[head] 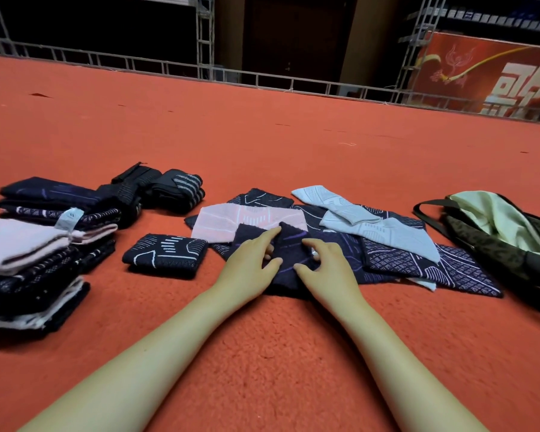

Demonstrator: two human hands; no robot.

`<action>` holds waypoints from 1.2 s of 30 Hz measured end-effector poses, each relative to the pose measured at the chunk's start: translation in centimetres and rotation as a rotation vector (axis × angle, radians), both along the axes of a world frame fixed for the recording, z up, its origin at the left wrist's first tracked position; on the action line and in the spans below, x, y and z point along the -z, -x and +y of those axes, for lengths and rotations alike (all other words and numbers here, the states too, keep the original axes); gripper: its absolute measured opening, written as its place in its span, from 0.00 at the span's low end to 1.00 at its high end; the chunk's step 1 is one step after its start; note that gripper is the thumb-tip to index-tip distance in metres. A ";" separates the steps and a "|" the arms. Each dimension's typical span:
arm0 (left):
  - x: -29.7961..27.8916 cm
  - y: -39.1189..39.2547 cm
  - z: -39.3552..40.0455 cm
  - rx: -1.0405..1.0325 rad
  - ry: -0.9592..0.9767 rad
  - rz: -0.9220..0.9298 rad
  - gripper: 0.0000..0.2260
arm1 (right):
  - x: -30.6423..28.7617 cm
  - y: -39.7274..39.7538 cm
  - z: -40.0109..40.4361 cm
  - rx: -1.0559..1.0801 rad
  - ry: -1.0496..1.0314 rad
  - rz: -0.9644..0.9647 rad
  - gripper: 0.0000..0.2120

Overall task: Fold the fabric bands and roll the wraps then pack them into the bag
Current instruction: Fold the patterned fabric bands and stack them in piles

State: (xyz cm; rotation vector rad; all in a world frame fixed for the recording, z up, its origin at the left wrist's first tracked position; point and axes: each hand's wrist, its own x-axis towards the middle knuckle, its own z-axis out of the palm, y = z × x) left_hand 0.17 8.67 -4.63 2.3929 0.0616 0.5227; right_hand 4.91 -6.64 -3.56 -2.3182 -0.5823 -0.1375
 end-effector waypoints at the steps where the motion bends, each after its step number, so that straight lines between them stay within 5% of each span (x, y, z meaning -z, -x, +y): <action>1: -0.1 0.1 -0.1 0.008 -0.012 -0.001 0.27 | -0.2 0.0 0.0 0.006 -0.037 0.041 0.24; 9: 1.3 -0.3 0.1 -0.061 -0.334 -0.048 0.22 | -1.0 -0.6 -0.1 -0.030 -0.293 0.250 0.17; 15: 1.0 -0.2 0.1 0.007 -0.177 -0.121 0.32 | -1.3 -0.9 -0.2 -0.027 -0.525 0.291 0.20; 20: 0.5 0.4 -0.9 0.159 -0.175 -0.218 0.23 | -2.5 -0.6 -1.1 -0.009 -0.820 0.324 0.21; 24: 0.1 0.9 -1.7 0.211 0.095 -0.213 0.14 | -2.6 -0.2 -1.0 -0.012 -0.764 0.287 0.20; 30: -1.1 -0.3 -2.9 0.108 0.905 0.067 0.12 | -2.0 0.7 0.4 -0.101 -0.662 0.372 0.12; 33: -1.4 0.1 -2.7 0.075 1.014 0.067 0.11 | -1.7 1.2 0.7 -0.130 -0.463 0.316 0.17; 36: -1.0 0.4 -2.2 0.045 0.919 0.044 0.10 | -1.4 1.5 0.6 -0.152 -0.363 0.184 0.19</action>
